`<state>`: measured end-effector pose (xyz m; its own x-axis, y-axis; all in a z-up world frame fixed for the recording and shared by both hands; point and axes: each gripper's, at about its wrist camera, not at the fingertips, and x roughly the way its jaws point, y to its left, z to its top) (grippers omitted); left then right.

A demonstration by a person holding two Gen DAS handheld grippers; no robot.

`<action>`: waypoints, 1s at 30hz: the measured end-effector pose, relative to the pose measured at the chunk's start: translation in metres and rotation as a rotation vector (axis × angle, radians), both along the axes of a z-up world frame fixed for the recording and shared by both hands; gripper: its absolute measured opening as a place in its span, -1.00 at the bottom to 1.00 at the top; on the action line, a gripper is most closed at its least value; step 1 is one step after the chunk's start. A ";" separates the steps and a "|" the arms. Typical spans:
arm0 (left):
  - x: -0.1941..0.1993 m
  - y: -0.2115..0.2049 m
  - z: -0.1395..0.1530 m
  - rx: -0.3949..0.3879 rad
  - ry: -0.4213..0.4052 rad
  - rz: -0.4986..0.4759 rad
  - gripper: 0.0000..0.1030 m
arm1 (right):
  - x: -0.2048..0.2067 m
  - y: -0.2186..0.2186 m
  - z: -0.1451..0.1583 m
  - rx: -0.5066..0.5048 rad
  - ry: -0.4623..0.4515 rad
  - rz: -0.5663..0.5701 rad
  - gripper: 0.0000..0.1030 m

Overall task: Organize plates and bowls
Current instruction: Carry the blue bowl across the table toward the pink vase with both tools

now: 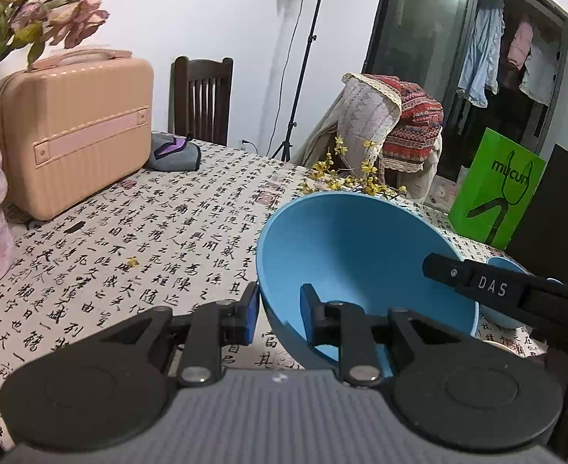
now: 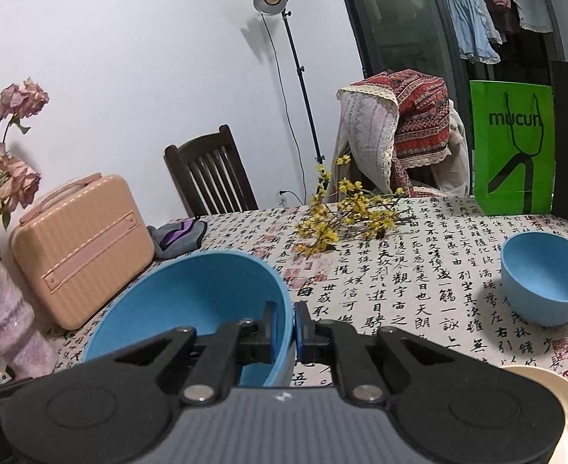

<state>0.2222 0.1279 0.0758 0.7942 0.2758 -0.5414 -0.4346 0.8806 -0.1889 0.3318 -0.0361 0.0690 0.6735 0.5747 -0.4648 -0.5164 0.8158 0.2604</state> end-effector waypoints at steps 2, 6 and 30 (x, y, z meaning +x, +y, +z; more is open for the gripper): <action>-0.003 0.002 -0.001 0.000 0.002 0.006 -0.55 | -0.002 0.003 -0.001 0.000 0.002 0.006 -0.82; -0.008 0.005 -0.002 0.001 0.007 0.016 -0.55 | -0.006 0.008 -0.003 0.001 0.009 0.016 -0.82; -0.056 0.035 -0.012 -0.044 -0.039 0.108 -0.56 | -0.035 0.039 -0.017 0.008 0.036 0.102 -0.82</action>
<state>0.1657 0.1628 0.0643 0.7817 0.3372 -0.5247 -0.5181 0.8195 -0.2451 0.2967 0.0031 0.0520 0.5942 0.6429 -0.4833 -0.5867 0.7575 0.2864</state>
